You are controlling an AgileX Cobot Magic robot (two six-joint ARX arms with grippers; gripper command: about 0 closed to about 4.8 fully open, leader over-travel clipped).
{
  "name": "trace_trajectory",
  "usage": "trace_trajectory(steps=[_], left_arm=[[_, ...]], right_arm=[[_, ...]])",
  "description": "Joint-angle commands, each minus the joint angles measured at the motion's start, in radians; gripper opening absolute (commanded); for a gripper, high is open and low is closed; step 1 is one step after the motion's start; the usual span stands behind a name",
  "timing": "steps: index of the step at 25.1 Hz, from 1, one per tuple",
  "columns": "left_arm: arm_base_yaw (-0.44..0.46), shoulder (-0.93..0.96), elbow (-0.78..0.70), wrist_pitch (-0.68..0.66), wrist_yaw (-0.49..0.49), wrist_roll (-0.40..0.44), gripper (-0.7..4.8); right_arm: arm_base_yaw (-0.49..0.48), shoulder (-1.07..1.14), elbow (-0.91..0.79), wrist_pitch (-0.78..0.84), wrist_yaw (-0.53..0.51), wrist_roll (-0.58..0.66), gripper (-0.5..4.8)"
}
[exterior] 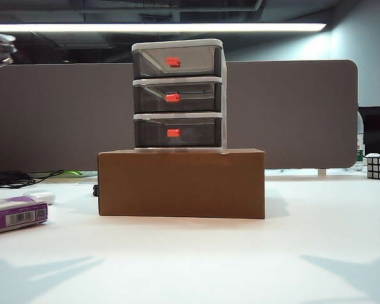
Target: Open the third layer of the drawer on the table, pick up a pack of napkins on the table and put it in, and finally close the drawer.
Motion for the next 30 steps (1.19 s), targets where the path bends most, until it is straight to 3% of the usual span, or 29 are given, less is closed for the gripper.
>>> trace_trajectory(steps=[1,2,5,8,11,14,16,20,22,24,27,30], left_arm=[[-0.163,0.026,0.002,0.051,-0.240,0.072,0.59],[-0.225,0.054,0.002,0.081,-0.315,0.097,0.59],[-0.308,0.165,0.003,0.167,-0.377,0.145,0.60],[-0.321,0.339,0.004,0.326,-0.380,0.180,0.62],[-0.322,0.576,0.005,0.540,-0.381,0.198,0.62],[-0.321,0.777,0.016,0.670,-0.401,0.212,0.62],[-0.320,0.881,0.039,0.704,-0.401,0.262,0.62],[-0.320,1.008,0.093,0.789,-0.407,0.265,0.62],[-0.322,1.071,0.143,0.789,-0.496,0.264,0.62],[-0.322,1.139,0.187,0.787,-0.518,0.266,0.70],[-0.323,1.324,0.307,0.791,-0.526,0.270,1.60],[-0.323,1.446,0.384,0.811,-0.499,0.269,1.84]], right_arm=[[0.051,-0.002,0.005,0.028,0.028,0.003,-0.06],[0.081,0.001,0.019,0.027,0.063,0.000,-0.06],[0.151,0.003,0.058,0.026,0.163,-0.029,-0.06],[0.210,0.021,0.084,0.020,0.227,-0.061,-0.06],[0.255,0.103,0.109,0.011,0.246,-0.070,-0.06],[0.284,0.207,0.143,0.016,0.257,-0.129,-0.06],[0.291,0.285,0.170,0.021,0.270,-0.166,-0.06],[0.292,0.457,0.211,0.109,0.263,-0.219,-0.06],[0.298,0.518,0.211,0.201,0.243,-0.265,-0.06],[0.308,0.562,0.211,0.274,0.220,-0.274,-0.06],[0.339,0.663,0.224,0.354,0.221,-0.275,-0.06],[0.355,0.735,0.240,0.356,0.220,-0.278,-0.06]])
